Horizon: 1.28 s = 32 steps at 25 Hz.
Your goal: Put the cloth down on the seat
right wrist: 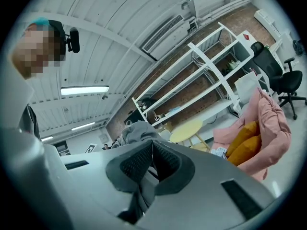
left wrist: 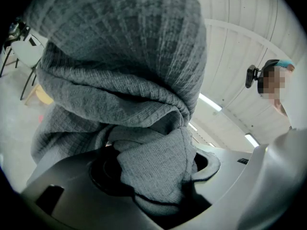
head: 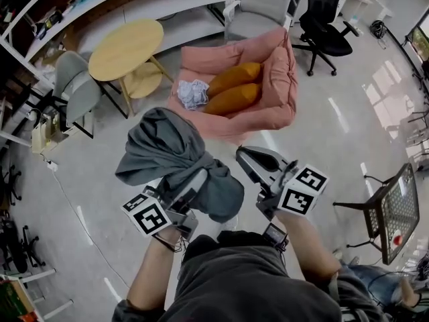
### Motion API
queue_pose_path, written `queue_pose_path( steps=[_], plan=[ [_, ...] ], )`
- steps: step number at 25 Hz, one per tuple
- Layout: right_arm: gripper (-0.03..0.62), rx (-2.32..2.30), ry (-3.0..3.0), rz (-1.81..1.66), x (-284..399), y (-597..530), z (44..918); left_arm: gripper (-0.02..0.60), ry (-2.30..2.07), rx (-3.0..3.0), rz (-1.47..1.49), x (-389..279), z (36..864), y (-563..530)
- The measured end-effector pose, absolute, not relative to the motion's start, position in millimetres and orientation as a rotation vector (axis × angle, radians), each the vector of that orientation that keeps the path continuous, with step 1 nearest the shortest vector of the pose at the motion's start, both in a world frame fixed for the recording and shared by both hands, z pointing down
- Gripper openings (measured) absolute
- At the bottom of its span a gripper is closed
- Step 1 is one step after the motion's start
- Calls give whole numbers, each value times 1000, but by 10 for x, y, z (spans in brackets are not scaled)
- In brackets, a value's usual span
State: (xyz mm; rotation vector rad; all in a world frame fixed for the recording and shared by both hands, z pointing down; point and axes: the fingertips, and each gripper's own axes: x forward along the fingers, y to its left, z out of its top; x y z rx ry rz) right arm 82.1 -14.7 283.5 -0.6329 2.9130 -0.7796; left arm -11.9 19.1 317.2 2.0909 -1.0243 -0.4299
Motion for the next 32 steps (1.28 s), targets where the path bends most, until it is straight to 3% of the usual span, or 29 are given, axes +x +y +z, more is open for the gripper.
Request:
queue_pose_path(
  steps=[13, 20, 26, 32],
  plan=[
    [15, -647, 2942, -796, 652, -946, 2974, 305, -1002, 2080, -435, -237, 3309, -709],
    [15, -720, 2921, -846, 182, -2022, 3118, 305, -949, 2077, -373, -712, 3463, -1822],
    [15, -770, 2898, -855, 182, -2055, 3318, 305, -911, 2102, -331, -709, 3644, -1896],
    [15, -837, 2887, -949, -251, -3039, 3489, 305, -877, 2095, -264, -1151, 3800, -3013]
  ],
)
